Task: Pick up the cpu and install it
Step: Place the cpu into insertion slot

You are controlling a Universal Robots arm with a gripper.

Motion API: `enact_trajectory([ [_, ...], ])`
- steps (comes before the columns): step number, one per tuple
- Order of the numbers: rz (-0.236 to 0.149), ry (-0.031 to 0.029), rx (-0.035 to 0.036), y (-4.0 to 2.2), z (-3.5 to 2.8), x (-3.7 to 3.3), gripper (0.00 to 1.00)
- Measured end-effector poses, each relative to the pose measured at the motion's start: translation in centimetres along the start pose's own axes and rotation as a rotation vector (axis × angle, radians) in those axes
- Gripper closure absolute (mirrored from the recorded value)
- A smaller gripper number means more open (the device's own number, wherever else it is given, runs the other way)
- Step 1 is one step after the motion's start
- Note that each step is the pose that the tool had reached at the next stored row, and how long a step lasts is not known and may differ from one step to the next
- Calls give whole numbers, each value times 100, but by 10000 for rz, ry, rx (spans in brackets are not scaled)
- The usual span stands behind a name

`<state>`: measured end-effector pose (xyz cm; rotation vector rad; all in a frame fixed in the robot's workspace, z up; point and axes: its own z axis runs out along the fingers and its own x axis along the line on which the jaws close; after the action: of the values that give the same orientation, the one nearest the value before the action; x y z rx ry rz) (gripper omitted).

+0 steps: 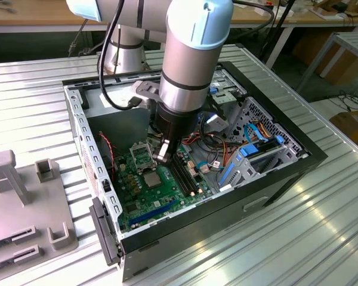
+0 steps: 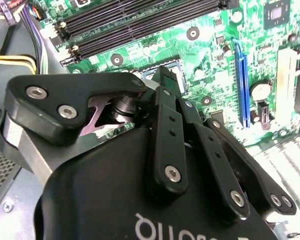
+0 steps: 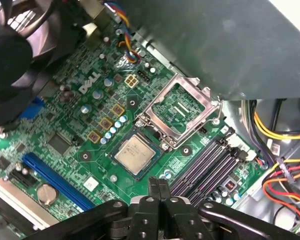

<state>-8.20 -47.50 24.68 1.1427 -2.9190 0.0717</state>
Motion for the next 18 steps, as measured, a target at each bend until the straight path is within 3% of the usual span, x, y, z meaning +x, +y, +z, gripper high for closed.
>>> enact_trajectory([
  [2,-385,-16,9,-3,0,-3,89],
  [11,-425,-11,6,-2,-1,-2,89],
  [14,-495,168,-168,-3,0,-3,89],
  [15,-564,175,-177,-2,-1,-2,89],
  [17,-729,120,-162,-2,1,-2,89],
  [18,-947,36,-230,-2,3,-2,89],
])
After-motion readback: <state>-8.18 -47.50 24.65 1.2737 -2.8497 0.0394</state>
